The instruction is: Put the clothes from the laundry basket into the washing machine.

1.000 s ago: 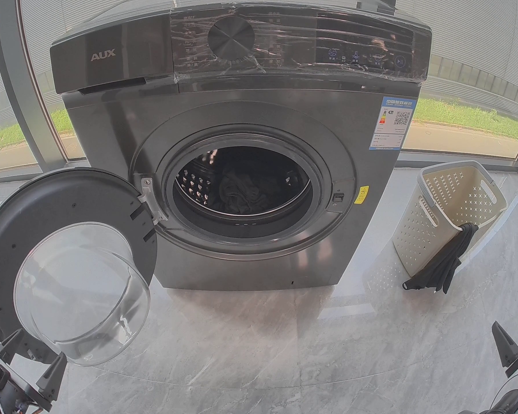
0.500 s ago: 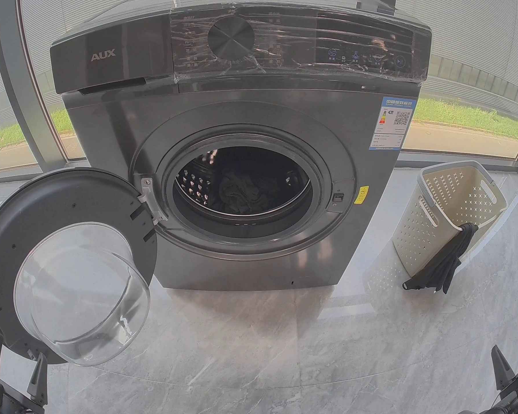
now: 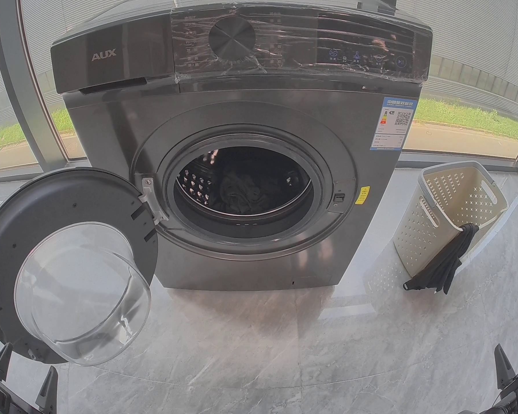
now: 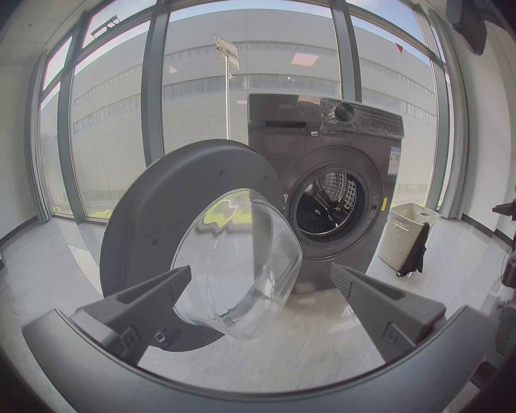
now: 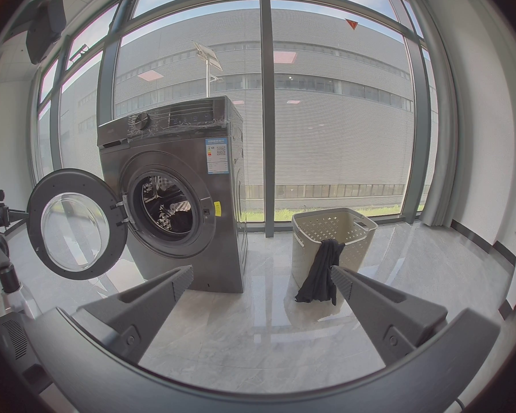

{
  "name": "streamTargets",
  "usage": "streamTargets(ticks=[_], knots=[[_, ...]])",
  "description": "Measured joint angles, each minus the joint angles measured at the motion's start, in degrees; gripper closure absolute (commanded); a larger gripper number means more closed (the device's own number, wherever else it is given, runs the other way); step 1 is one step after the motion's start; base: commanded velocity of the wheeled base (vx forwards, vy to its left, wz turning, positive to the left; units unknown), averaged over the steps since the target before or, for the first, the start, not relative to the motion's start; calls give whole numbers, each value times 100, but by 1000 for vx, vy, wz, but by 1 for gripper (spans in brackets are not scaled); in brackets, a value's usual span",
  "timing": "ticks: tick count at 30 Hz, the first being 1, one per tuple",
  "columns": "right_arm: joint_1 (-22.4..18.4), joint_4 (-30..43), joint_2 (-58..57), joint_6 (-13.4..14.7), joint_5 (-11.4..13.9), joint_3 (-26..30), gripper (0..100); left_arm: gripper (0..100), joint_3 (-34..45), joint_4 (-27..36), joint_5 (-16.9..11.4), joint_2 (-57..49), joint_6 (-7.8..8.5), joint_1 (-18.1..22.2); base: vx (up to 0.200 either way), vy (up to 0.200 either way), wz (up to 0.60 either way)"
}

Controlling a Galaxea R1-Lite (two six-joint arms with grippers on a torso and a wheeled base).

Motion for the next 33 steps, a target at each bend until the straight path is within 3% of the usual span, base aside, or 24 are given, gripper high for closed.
streamTargets(ticks=[33], knots=[[-2, -9, -9, 5, 16, 0, 0, 0, 2, -29, 135, -11, -115, 7, 0, -200, 0]])
